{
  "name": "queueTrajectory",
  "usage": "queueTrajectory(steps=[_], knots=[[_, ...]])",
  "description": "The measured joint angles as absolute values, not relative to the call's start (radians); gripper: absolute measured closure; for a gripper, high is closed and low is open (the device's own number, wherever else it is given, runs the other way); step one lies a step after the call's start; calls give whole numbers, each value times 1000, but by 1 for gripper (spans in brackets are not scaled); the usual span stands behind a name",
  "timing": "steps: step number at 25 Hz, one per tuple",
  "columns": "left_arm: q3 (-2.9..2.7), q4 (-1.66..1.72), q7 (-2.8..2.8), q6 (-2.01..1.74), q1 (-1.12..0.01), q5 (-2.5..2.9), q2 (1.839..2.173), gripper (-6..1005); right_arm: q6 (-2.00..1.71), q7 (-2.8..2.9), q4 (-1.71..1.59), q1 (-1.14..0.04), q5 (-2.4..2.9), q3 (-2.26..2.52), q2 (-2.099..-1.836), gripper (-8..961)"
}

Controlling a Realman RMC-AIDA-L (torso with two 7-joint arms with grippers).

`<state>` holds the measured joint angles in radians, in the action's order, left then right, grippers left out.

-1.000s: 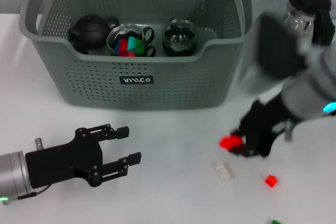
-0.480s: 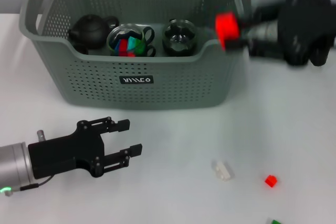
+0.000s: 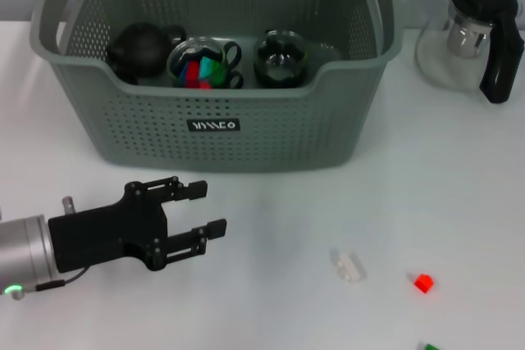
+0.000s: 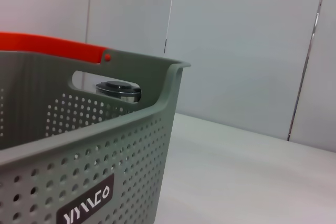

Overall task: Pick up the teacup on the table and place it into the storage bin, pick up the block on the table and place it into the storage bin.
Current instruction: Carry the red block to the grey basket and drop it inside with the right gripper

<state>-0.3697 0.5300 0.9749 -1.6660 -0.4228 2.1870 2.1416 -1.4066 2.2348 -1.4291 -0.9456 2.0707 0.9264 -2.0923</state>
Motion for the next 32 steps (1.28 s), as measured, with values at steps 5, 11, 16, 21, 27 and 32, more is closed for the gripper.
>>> queueTrajectory(steps=[5, 11, 16, 21, 27, 32], knots=[[-370, 529, 975, -1666, -429, 2180, 2145, 369, -1255, 2360, -1268, -1121, 2354, 1004, -2096, 611], [-370, 528, 976, -1652, -429, 2178, 2145, 370, -1082, 2380, -984, -1269, 2475, 1135, -2099, 606], [-370, 528, 976, -1651, -430, 2178, 2147, 371, -898, 2374, -700, -1359, 2481, 1237, -2100, 603], [-370, 526, 976, -1646, -431, 2178, 2149, 370, -772, 2374, -530, -1399, 2475, 1322, -2108, 599], [-371, 519, 972, -1640, -430, 2178, 2152, 369, -715, 2343, -459, -1389, 2407, 1383, -2112, 595], [-371, 517, 970, -1638, -426, 2178, 2152, 370, -700, 2329, -450, -1382, 2354, 1448, -2113, 591]])
